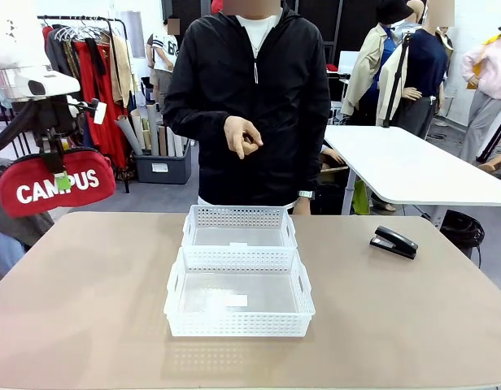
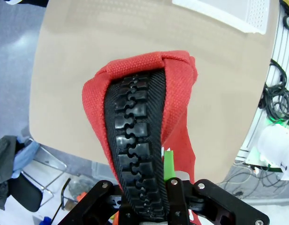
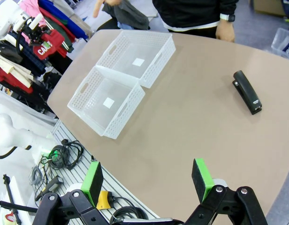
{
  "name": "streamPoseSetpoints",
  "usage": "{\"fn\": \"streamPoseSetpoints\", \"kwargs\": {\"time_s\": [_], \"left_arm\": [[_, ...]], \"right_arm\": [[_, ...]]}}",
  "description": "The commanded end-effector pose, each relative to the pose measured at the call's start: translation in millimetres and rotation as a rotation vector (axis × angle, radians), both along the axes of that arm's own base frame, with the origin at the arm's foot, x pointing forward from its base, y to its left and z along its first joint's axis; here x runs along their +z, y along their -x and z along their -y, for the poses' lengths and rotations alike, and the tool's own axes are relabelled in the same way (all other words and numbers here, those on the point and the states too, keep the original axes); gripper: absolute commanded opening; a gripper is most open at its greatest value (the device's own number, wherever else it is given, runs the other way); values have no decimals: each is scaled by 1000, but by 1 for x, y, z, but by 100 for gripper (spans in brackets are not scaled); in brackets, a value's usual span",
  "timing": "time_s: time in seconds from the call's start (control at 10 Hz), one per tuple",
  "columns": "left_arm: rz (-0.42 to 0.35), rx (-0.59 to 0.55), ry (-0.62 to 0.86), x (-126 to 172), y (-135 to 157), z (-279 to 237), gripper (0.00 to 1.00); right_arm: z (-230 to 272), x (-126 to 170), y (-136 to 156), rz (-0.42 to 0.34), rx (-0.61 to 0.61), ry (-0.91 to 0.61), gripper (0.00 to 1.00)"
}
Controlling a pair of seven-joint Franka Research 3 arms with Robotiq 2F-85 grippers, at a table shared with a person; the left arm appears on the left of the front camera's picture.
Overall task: Distribute items into two baskets.
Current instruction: Move the picked Pencil pouch towards the Organizing basket indicated by the person, stopping as directed.
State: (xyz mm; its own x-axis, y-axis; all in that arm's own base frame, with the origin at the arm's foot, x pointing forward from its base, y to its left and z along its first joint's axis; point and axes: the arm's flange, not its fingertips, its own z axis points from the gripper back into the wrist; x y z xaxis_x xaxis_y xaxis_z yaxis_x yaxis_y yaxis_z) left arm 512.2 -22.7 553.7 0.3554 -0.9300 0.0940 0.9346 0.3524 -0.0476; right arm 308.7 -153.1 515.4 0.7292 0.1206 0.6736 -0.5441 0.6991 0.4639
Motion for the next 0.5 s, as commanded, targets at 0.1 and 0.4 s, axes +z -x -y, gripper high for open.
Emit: {"fn": "streamPoseSetpoints", "kwargs": {"time_s": [0.1,0.4], "left_arm": [[11,11,2,3,1,0,0],[11,11,2,3,1,0,0]], "right_arm": [[0,1,-1,16,5,-11,100],[0,1,-1,16,5,-11,100]]}}
